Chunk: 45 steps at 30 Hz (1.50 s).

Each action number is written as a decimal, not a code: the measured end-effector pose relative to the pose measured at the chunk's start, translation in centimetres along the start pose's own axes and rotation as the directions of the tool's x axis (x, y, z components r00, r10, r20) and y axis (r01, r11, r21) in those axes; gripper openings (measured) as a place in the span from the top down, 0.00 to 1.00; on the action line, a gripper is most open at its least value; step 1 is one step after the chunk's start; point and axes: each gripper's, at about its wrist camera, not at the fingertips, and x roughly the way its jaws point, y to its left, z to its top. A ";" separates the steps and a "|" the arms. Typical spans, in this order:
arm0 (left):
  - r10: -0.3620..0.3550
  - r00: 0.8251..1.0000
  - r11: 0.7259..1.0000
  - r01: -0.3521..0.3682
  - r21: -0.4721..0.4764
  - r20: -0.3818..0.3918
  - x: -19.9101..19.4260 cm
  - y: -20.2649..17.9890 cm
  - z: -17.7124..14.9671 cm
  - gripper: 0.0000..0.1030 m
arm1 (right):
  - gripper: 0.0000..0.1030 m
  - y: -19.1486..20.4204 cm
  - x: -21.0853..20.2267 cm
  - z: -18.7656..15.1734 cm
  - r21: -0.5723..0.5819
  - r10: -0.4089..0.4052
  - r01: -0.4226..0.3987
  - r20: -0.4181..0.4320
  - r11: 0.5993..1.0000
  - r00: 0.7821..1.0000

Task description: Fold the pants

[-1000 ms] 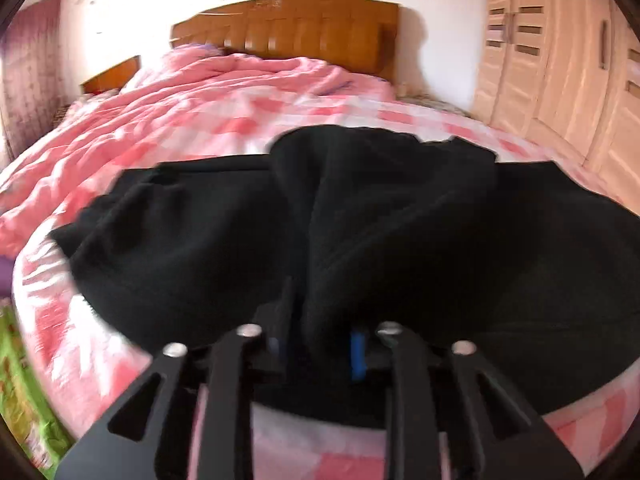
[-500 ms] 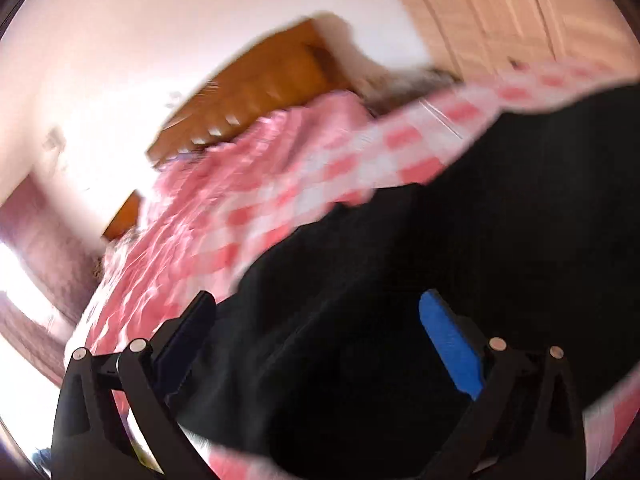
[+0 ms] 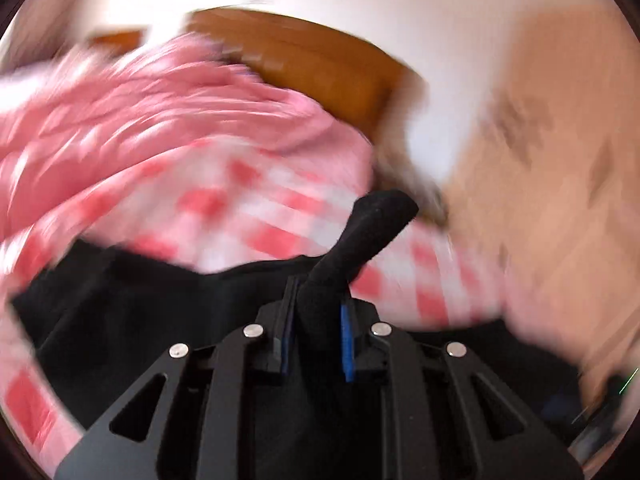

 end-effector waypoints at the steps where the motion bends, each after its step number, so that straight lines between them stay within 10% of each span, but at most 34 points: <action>1: 0.015 0.999 0.992 -0.011 -0.122 0.029 -1.5 4.2 0.7 0.82 | 0.13 0.0 0.3 0.1 0.004 0.007 -0.007 -0.001 1.000 1.000; 7: 0.105 0.992 0.867 -0.122 -0.483 -0.062 -3.1 18.1 -2.4 0.68 | 0.12 -0.3 1.0 0.5 0.015 0.015 -0.015 0.021 1.000 1.000; 11: 0.018 1.000 0.841 -0.003 -0.541 0.023 -4.6 20.2 -3.8 0.53 | 0.11 0.0 1.1 0.6 0.003 0.001 -0.001 0.011 1.000 1.000; 14: 0.134 0.989 0.848 -0.083 -0.523 0.061 -6.3 19.5 -3.7 0.27 | 0.10 -0.1 1.2 0.4 0.002 0.006 -0.006 0.029 1.000 1.000; 18: 0.049 0.998 0.813 -0.017 -0.582 0.039 -4.5 20.5 -3.6 0.28 | 0.08 0.3 1.4 0.2 -0.022 -0.010 0.011 0.043 1.000 0.999; 21: 0.014 0.999 0.848 0.006 -0.530 0.034 -3.4 19.9 -2.9 0.29 | 0.08 0.4 1.5 0.2 -0.039 -0.014 0.015 0.045 0.999 0.999; 27: -0.005 1.000 0.820 0.009 -0.572 0.008 -1.0 21.4 -2.8 0.37 | 0.08 0.0 1.4 0.1 -0.028 0.017 -0.015 0.055 0.999 0.998; 34: 0.050 0.999 0.876 -0.047 -0.481 -0.006 0.2 20.2 -3.0 0.39 | 0.08 0.1 1.3 -0.4 -0.056 0.020 -0.015 0.078 0.998 0.997; 38: 0.053 0.996 0.863 -0.081 -0.499 -0.070 -0.5 19.8 -1.6 0.82 | 0.08 -0.1 1.2 0.0 -0.032 0.034 -0.033 0.062 0.999 0.997; 42: 0.131 0.984 0.964 -0.099 -0.248 0.119 -7.4 13.1 2.4 0.90 | 0.08 -0.5 0.2 0.5 0.034 0.023 -0.025 0.057 0.999 0.998; 45: 0.231 0.959 0.955 -0.190 -0.229 0.166 -8.9 14.1 4.3 0.90 | 0.07 -1.2 -0.4 0.9 0.052 -0.025 0.021 0.090 0.998 0.996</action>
